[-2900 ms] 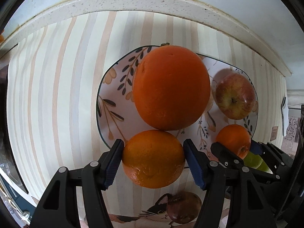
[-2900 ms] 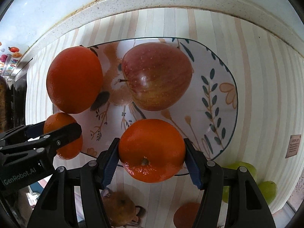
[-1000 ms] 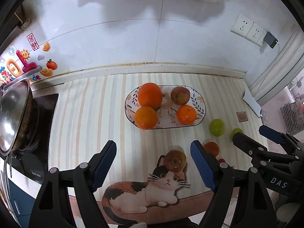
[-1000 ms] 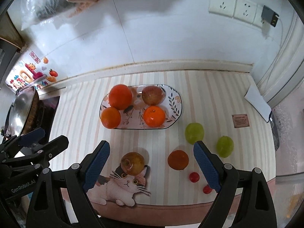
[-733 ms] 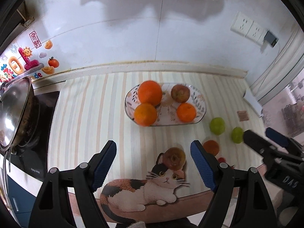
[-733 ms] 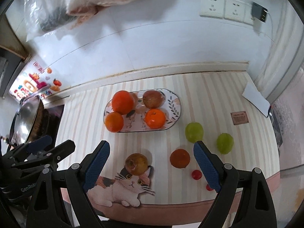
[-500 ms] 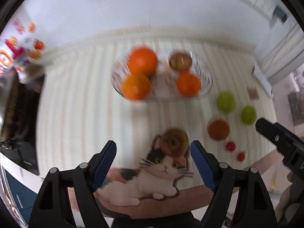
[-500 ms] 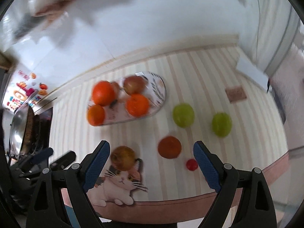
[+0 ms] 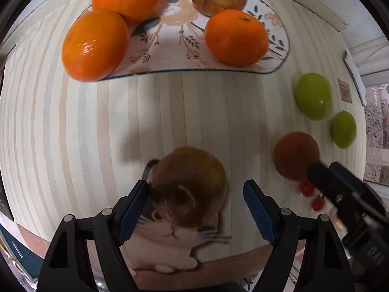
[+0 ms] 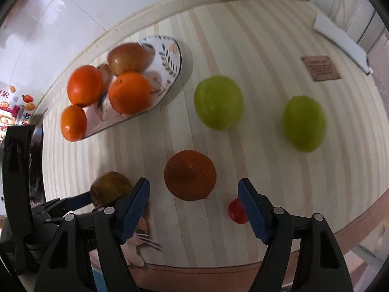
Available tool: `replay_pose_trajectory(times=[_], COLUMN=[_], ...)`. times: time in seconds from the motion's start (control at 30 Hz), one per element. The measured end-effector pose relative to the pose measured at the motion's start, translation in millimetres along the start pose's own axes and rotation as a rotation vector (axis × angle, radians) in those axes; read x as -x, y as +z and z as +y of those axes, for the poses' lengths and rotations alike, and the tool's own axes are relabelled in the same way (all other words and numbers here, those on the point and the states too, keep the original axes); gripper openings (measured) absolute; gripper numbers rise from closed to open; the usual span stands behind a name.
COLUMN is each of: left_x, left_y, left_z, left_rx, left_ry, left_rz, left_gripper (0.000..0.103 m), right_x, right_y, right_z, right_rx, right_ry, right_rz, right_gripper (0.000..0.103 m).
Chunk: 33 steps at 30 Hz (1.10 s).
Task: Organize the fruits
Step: 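Grasp the brown apple with the left tool while the right tool grasps the dark orange, then lower the brown apple and dark orange onto the plate and open both tools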
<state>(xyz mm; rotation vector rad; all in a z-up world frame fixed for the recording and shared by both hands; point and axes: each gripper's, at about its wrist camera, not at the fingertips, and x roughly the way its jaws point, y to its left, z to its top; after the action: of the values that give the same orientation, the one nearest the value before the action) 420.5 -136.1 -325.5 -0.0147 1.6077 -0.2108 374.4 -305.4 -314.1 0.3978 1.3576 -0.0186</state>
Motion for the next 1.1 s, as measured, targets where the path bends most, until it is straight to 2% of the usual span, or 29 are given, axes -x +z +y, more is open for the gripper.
replay_pose_trajectory(times=[0.03,0.07,0.13,0.27,0.4,0.5,0.57,0.67,0.9,1.1], left_x=[-0.9,-1.1,-0.3,2.7,12.1,6.9,6.1,6.1,13.0,41.9], left_y=[1.3,2.2,2.9,-3.3,-9.3,-12.9,-14.6,-13.5,-9.3,-9.4], left_z=[0.4,1.0,0.7,1.2,18.8,32.3,39.3,39.6,38.1,39.1], left_rx=[0.002,0.004,-0.006,-0.038,-0.032,-0.016,0.001,0.008,0.012,0.001], left_ry=[0.004,0.01,0.012,0.058,0.097,0.087,0.06,0.056,0.049,0.013], left_rz=[-0.008,-0.018,-0.03,-0.044,-0.05,-0.023,-0.029,-0.026,-0.056,-0.105], left_gripper=[0.074,0.064,0.064,0.064,0.064,0.064,0.065,0.064,0.064,0.064], right_x=[-5.1,-10.5,-18.1,-33.0,-34.4,-38.2,-42.9,-43.5,-42.7,-16.7], right_y=[1.0,2.2,3.3,5.3,5.2,-3.0,-8.9,-11.3,-9.6,2.3], right_z=[0.8,1.2,2.5,4.7,14.7,30.4,39.1,44.5,51.2,46.5], right_rx=[-0.001,-0.001,-0.002,-0.008,0.02,0.069,0.092,0.096,0.103,0.08], right_ry=[0.003,0.003,0.008,0.031,0.024,0.036,0.029,0.016,0.023,0.081], right_rz=[0.008,0.017,0.031,0.057,0.058,0.08,0.086,0.076,0.077,0.042], right_gripper=[0.076,0.074,0.073,0.06,0.059,0.059,0.059,0.059,0.058,0.058])
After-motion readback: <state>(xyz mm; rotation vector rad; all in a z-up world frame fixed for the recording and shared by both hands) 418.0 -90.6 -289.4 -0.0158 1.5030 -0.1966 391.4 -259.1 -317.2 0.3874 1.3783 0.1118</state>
